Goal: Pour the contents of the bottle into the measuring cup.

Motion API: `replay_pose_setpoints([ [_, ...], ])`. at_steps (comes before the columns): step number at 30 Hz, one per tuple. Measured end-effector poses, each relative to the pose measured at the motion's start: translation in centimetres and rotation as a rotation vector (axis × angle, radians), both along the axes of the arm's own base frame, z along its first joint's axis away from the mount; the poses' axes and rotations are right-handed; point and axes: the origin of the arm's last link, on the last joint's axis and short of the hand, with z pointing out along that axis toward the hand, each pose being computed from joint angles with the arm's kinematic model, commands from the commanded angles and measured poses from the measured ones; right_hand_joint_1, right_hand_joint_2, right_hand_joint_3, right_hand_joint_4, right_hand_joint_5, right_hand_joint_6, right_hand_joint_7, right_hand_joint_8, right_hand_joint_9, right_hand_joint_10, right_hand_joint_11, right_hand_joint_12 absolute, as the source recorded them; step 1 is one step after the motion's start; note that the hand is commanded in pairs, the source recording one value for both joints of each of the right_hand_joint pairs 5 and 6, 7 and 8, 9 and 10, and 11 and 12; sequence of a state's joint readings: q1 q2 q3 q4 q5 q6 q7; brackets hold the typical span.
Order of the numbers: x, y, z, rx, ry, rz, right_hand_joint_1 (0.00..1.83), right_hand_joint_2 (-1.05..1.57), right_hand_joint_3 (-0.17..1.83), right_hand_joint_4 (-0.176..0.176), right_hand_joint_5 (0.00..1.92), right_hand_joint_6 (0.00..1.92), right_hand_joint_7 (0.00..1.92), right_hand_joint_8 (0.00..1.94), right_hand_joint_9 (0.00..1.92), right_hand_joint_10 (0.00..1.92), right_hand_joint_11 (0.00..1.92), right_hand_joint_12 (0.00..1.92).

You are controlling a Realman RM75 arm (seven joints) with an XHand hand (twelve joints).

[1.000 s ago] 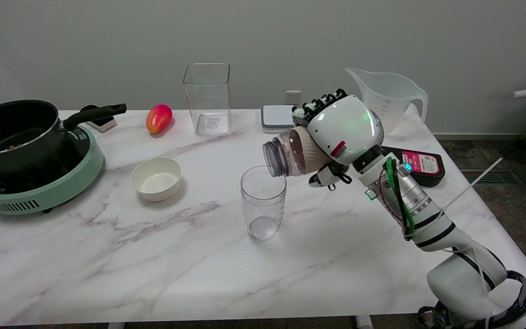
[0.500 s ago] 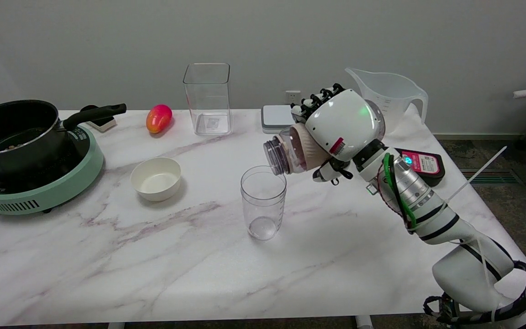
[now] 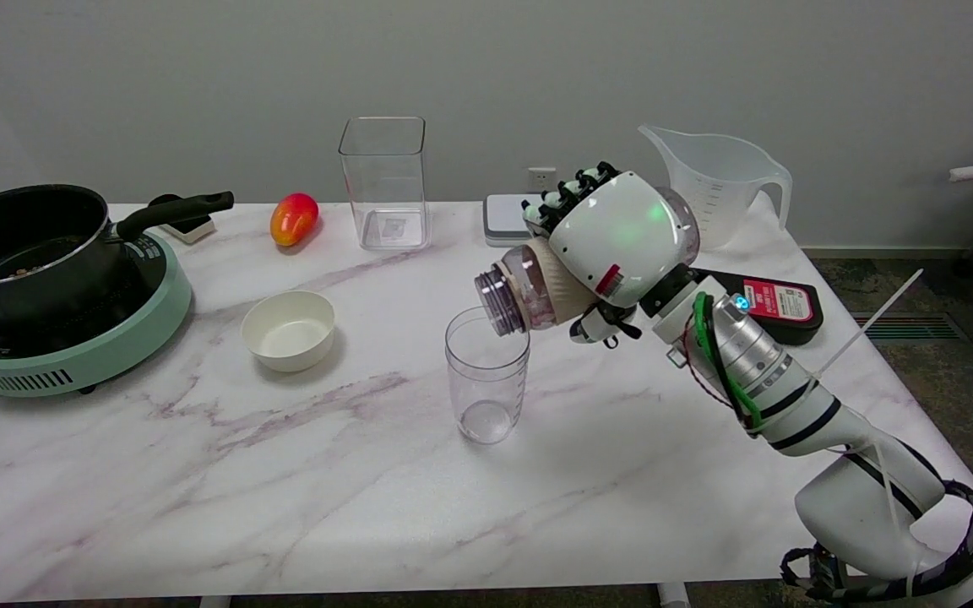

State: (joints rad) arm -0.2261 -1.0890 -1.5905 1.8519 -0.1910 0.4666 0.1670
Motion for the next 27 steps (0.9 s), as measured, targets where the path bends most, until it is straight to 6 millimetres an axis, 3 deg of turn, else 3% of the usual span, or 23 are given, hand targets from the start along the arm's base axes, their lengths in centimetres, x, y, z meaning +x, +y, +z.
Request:
replay_pose_setpoints([
  [27, 0.22, -0.39, -0.54, -0.002, 0.126, 0.037, 1.27, 1.57, 0.22, 0.0, 1.92, 1.92, 1.92, 1.92, 1.56, 1.56, 1.37, 1.37],
])
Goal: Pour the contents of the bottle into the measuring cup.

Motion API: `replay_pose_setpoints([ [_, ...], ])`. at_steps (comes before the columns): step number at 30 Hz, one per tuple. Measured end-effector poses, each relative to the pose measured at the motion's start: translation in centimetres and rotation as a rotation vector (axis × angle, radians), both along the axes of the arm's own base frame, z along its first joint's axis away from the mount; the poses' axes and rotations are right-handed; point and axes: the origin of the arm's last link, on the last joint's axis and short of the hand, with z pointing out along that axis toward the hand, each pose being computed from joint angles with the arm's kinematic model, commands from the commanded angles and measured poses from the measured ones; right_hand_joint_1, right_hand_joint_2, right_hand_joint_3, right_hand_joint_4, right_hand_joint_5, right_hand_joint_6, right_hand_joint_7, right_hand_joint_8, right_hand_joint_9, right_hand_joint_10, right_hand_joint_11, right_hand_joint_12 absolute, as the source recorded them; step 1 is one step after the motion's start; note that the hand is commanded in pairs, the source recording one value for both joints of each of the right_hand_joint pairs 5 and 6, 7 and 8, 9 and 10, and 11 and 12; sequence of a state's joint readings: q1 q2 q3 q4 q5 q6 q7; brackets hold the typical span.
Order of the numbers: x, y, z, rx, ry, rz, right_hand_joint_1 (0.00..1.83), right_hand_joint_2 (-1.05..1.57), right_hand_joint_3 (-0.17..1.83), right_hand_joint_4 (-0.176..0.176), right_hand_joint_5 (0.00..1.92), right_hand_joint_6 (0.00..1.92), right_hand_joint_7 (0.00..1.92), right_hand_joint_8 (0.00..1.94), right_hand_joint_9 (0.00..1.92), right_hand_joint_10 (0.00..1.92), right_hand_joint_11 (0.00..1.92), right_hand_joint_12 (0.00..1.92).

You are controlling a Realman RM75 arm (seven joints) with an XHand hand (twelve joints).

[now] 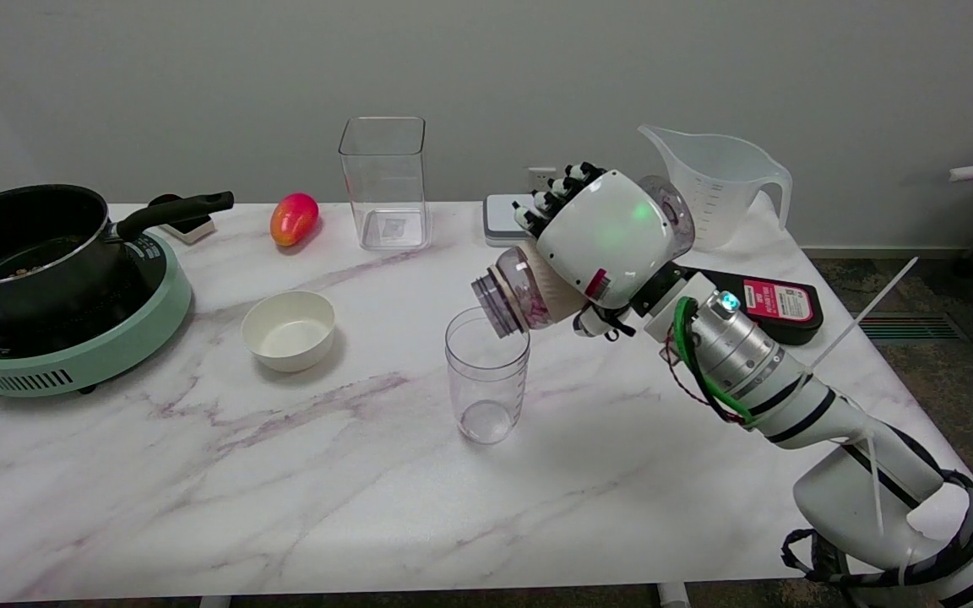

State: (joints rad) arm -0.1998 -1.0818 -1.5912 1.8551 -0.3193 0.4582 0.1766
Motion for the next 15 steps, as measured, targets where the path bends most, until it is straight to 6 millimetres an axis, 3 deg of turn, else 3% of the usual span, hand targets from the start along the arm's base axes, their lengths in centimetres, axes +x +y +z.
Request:
replay_pose_setpoints([
  [15, 0.42, -0.24, 0.03, -0.008, 0.061, 0.031, 1.28, 1.57, 0.21, 0.0, 1.92, 1.92, 1.92, 1.92, 1.58, 1.58, 1.38, 1.38],
])
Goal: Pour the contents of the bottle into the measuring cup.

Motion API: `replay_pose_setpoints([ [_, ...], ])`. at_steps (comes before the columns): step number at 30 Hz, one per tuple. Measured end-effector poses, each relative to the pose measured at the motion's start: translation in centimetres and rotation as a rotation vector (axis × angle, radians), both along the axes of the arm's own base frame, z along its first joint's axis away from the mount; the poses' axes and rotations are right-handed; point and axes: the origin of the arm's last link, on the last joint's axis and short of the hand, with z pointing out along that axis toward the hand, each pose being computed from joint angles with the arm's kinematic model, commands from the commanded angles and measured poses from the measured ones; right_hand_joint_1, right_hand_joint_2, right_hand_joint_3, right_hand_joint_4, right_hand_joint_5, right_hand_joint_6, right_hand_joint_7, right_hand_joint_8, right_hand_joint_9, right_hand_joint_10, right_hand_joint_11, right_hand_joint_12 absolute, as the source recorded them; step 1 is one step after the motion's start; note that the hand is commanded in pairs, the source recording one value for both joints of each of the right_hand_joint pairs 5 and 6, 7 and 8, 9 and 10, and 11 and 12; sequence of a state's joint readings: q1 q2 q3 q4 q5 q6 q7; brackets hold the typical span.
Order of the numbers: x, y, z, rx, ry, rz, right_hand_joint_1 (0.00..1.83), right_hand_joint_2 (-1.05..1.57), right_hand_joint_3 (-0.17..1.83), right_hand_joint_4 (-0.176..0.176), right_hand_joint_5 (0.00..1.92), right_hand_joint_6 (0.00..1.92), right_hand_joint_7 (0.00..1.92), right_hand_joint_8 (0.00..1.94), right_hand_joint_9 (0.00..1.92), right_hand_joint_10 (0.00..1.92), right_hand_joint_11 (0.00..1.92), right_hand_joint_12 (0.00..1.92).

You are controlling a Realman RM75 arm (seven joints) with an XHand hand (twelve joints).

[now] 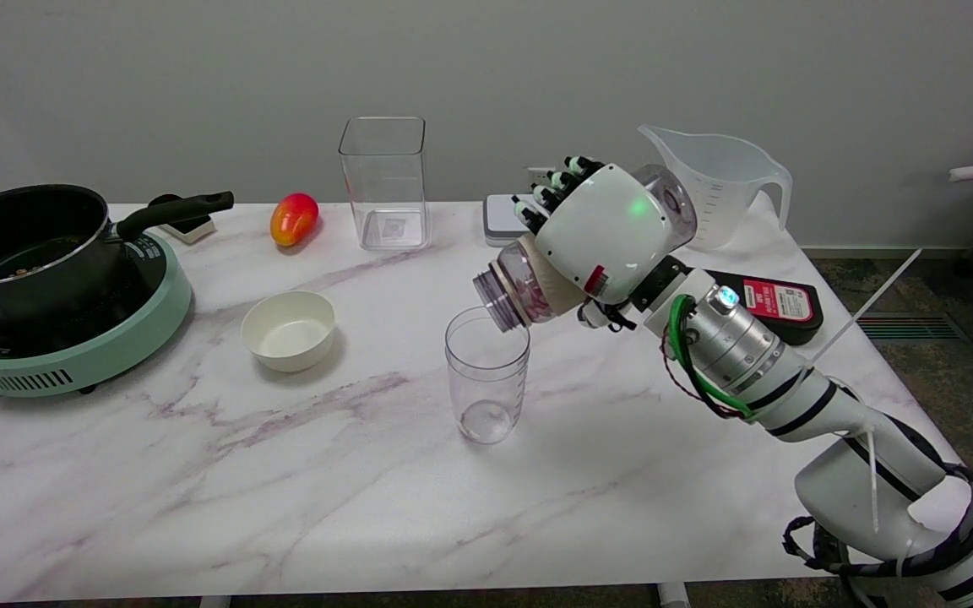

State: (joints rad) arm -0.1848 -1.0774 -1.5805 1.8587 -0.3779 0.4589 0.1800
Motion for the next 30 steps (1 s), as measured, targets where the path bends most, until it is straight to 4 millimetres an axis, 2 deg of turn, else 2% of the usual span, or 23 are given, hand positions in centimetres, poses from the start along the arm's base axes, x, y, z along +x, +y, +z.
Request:
replay_pose_setpoints([
  [30, 0.92, 0.19, 0.17, 0.007, 0.084, 0.076, 1.29, 1.57, 0.2, 0.0, 1.92, 1.92, 1.92, 1.92, 1.6, 1.6, 1.4, 1.4],
])
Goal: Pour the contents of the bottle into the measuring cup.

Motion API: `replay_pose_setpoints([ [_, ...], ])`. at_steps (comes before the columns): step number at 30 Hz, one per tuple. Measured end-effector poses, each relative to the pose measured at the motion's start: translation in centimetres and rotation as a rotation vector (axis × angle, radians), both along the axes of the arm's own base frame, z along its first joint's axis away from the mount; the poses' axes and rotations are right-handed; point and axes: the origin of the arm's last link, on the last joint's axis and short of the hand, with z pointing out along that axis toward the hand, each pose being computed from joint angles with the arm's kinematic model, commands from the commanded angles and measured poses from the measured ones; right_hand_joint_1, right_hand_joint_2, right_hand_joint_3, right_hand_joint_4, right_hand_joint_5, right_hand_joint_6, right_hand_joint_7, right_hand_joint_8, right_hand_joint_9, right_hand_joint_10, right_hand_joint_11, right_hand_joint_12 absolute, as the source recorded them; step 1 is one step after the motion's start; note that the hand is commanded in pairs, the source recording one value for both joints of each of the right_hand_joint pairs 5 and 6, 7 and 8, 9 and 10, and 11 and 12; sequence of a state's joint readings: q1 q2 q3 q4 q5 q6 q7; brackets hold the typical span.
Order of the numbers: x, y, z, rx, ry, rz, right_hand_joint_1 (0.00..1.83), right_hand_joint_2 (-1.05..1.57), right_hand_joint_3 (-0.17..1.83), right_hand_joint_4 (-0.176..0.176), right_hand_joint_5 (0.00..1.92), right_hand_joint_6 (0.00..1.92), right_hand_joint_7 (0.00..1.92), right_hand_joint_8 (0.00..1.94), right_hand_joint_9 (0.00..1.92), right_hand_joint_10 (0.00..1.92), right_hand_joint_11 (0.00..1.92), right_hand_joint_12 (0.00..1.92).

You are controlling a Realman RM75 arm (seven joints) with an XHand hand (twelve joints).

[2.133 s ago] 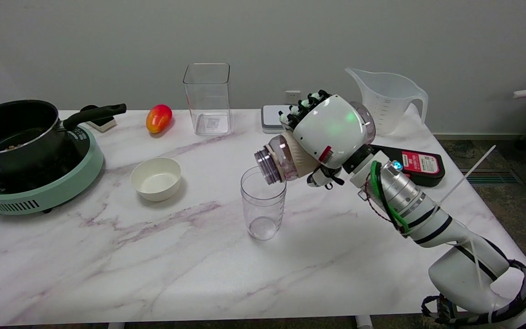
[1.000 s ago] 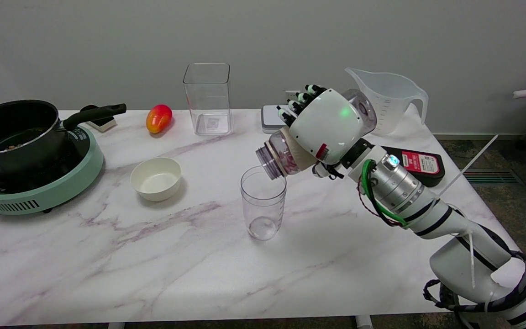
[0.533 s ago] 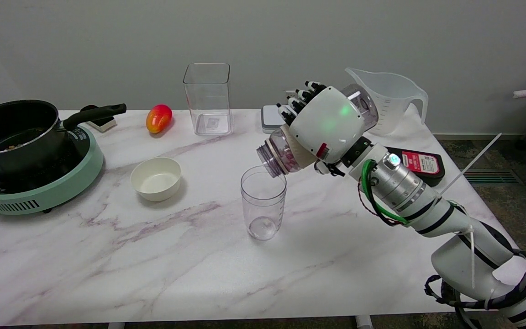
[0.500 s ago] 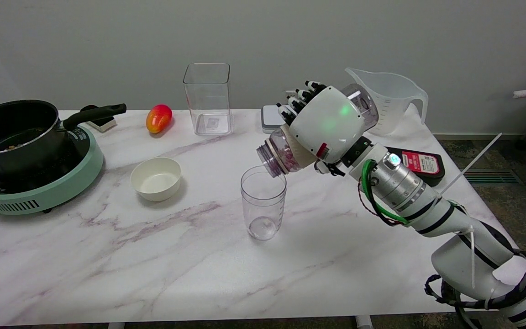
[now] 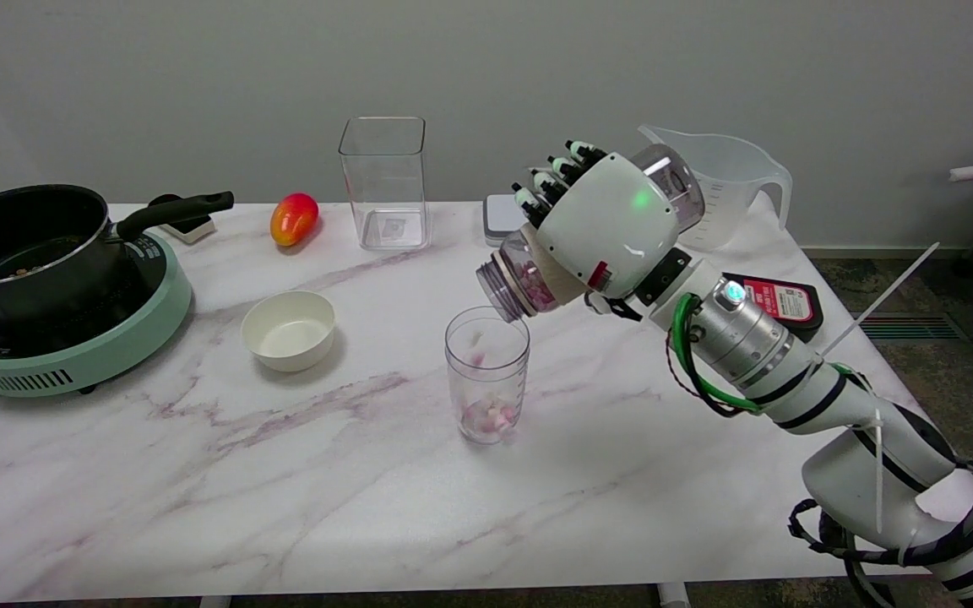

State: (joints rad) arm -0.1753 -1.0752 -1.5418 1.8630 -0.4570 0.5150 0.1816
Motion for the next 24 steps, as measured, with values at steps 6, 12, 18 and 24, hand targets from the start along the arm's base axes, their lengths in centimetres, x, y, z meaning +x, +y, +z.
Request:
replay_pose_setpoints([
  [6, 0.1, 0.02, 0.02, 0.002, 0.005, 0.007, 1.29, 1.57, 0.2, 0.0, 1.92, 1.92, 1.92, 1.92, 1.6, 1.6, 1.4, 1.4],
  [12, 0.1, 0.02, 0.0, 0.001, 0.009, 0.01, 1.29, 1.57, 0.2, 0.0, 1.92, 1.92, 1.92, 1.92, 1.6, 1.6, 1.4, 1.4],
  [18, 0.1, 0.04, -0.07, 0.003, 0.021, 0.015, 1.29, 1.57, 0.2, 0.0, 1.92, 1.92, 1.92, 1.92, 1.61, 1.61, 1.4, 1.4],
  [24, 0.02, 0.03, -0.15, 0.003, 0.036, 0.018, 1.29, 1.57, 0.2, 0.0, 1.92, 1.92, 1.92, 1.92, 1.61, 1.61, 1.4, 1.4],
])
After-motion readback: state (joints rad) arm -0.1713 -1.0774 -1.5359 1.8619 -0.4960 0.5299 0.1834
